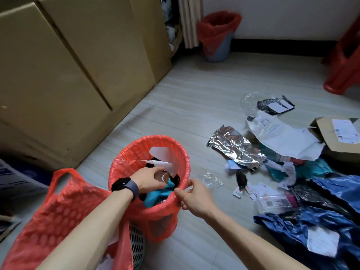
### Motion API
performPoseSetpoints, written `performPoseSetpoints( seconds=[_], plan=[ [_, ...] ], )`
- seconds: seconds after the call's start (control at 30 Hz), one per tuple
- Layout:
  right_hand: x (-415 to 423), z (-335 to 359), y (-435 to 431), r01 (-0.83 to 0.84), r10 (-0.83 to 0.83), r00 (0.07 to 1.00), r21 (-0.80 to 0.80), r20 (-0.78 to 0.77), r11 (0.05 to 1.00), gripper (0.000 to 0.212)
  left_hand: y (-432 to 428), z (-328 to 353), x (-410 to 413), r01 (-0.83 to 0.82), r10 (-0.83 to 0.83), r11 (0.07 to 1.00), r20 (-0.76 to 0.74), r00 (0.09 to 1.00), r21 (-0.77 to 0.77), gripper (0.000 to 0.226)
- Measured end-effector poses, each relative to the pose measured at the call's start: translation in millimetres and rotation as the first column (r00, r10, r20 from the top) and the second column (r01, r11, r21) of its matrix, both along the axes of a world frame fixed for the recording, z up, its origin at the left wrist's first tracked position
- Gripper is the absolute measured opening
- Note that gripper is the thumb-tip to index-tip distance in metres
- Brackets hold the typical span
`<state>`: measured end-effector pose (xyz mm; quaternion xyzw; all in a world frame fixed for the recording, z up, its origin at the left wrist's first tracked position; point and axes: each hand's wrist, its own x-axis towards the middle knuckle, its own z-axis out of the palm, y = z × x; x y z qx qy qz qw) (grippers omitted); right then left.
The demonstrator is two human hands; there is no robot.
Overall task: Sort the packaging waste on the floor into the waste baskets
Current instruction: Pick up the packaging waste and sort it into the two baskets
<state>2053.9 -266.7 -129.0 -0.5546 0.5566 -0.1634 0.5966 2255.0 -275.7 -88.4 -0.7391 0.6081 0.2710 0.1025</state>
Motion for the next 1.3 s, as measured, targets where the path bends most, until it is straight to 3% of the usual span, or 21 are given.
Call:
performPoseSetpoints(
  seconds=[0.17,0.43,0.57,0.63,0.8,0.97,1.1,1.23,1.3],
  plan=[
    [-6,14,11,-0.080,0.079,0.996,-0.029,-0.032,0.996,0.023,13,58,-6,-0.024,0.025,0.995,0.005,1.000,-0.096,0.054],
    [-49,63,18,-0.133,0.117,0.985,-0.127,-0.128,0.983,0.022,32,105,-35,0.035,-0.023,0.976,0.058,0.998,-0.214,0.033],
    [-103,77,28,-0.096,0.061,0.980,-0.185,-0.188,0.978,0.031,25,106,-93,0.018,-0.048,0.912,-0.064,0.997,-0.411,0.031],
    [-145,76,35,-0.028,-0.011,0.981,-0.198,-0.194,0.980,0.032,20,93,-143,0.045,-0.116,0.897,-0.136,0.984,-0.439,0.031],
    [-252,59,58,0.180,-0.222,0.954,-0.205,-0.202,0.962,0.026,21,40,-261,0.214,-0.306,0.919,-0.257,0.917,-0.331,0.031],
    [-350,18,83,0.357,-0.392,0.860,-0.166,-0.326,0.919,0.026,26,-23,-341,0.334,-0.371,0.926,-0.263,0.891,-0.177,0.034],
    [-399,-14,85,0.417,-0.444,0.771,-0.165,-0.457,0.894,0.044,37,-71,-373,0.332,-0.322,0.943,-0.264,0.909,-0.006,0.047],
    [-422,-40,68,0.414,-0.444,0.710,-0.186,-0.546,0.891,0.067,53,-113,-375,0.322,-0.285,0.935,-0.221,0.933,0.152,0.026],
    [-426,-51,54,0.390,-0.428,0.689,-0.199,-0.585,0.899,0.077,65,-130,-371,0.279,-0.237,0.931,-0.196,0.952,0.233,0.042]
  ],
)
